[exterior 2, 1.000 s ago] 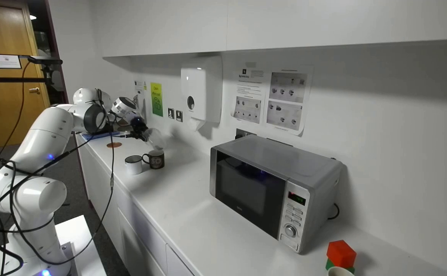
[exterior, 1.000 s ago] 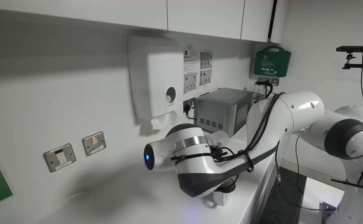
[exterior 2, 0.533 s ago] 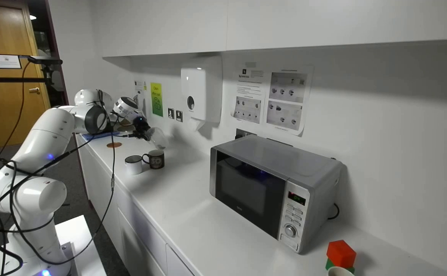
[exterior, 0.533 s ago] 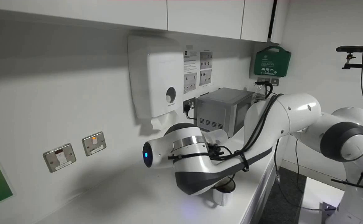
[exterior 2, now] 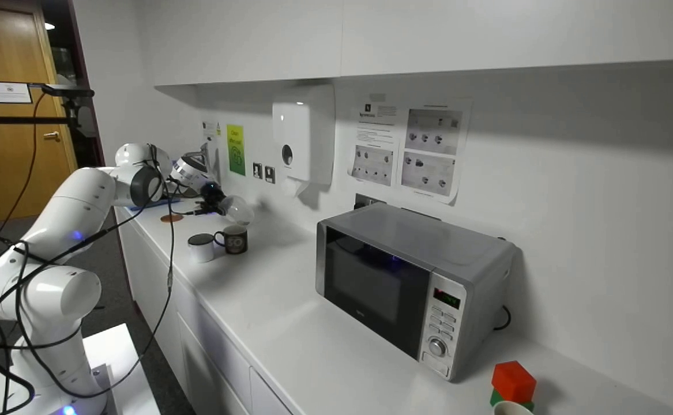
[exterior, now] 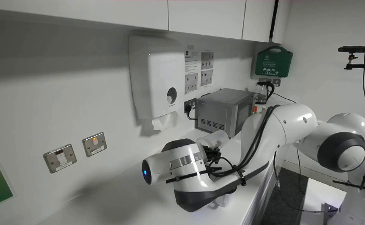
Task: Pick up the colourless cup from the countertop and pour its contents in the two cups.
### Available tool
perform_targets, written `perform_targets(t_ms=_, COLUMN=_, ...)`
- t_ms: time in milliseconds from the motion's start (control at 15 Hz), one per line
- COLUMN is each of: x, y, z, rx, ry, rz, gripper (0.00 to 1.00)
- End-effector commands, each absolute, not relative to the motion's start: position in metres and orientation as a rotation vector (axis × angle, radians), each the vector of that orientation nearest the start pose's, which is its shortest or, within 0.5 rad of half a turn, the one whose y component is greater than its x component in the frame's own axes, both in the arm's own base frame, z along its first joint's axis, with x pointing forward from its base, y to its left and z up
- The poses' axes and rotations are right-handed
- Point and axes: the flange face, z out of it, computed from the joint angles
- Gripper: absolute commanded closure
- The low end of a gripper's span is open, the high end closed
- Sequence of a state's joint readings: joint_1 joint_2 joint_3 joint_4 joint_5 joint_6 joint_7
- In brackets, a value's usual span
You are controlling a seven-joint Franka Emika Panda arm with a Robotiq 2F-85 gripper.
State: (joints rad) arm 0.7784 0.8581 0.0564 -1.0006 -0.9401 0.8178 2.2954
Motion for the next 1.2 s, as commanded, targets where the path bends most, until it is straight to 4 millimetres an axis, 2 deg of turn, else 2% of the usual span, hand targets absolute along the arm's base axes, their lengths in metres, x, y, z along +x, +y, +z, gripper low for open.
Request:
perform_targets(t_ms=0, x=0.5295, y=0.4013, z=0.3784, rx=1.225, ry=-1.437, rz=1.045, gripper=0.98)
perform_targets(t_ms=1133, x=0.5265, y=0.4056, z=0.3741, rx=1.144, ry=-1.381, rz=1.112, gripper=0.98)
